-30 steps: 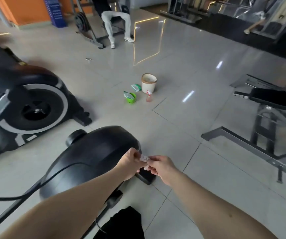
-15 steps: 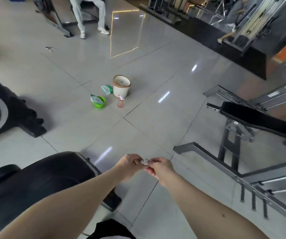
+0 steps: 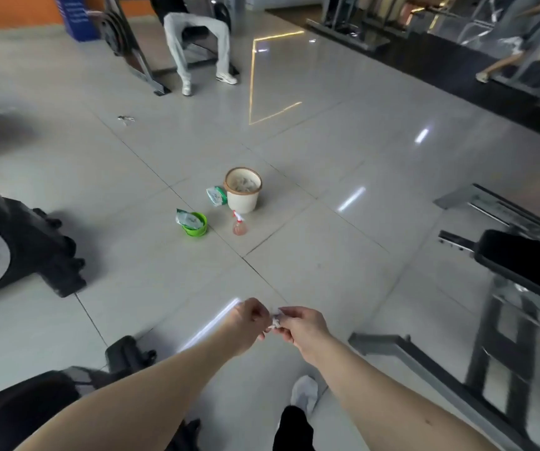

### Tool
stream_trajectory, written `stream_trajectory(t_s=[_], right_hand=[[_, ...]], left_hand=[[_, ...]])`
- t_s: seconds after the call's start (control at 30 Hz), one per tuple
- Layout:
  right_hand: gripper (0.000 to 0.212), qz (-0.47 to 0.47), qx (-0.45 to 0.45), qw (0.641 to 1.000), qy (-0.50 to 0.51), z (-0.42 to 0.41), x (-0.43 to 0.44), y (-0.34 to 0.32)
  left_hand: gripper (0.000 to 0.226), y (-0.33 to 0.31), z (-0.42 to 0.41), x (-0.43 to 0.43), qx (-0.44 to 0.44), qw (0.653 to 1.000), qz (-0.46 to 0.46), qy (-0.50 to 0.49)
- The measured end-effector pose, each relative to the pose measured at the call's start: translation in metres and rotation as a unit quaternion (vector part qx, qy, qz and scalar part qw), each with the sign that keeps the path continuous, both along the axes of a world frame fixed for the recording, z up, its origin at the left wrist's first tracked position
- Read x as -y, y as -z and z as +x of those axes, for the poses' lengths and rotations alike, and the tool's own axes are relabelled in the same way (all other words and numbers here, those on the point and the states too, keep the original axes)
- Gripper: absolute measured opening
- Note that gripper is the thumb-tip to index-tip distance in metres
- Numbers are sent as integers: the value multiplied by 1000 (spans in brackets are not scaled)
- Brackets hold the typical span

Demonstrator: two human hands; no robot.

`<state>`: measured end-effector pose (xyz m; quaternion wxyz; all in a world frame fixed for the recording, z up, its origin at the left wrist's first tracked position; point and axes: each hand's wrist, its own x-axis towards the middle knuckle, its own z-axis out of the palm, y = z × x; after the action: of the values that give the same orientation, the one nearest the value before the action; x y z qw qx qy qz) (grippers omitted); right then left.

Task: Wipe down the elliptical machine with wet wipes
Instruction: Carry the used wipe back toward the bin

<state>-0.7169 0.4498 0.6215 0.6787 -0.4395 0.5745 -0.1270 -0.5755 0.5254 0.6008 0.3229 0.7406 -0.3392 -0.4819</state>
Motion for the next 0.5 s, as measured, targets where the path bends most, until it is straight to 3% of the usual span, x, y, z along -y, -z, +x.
stream_trajectory(t_s=[0.03,0.17,0.3,0.5], right_hand=[[7,-2,3,1000,-11,-3,32,1],[22,-6,-5,998,-58,-18,150,-13],[16,-28,17,995,-93,-21,254,-42],[20,-65,45,989,-124,2,359,-75]], left_hand=[[3,0,-4,27,1,1000,-4,-17],[10,-26,-23,130,2,1000,-1,-28],[9,-56,-29,226,2,998,-20,-67],[20,-74,-9,344,-11,992,-41,-121]])
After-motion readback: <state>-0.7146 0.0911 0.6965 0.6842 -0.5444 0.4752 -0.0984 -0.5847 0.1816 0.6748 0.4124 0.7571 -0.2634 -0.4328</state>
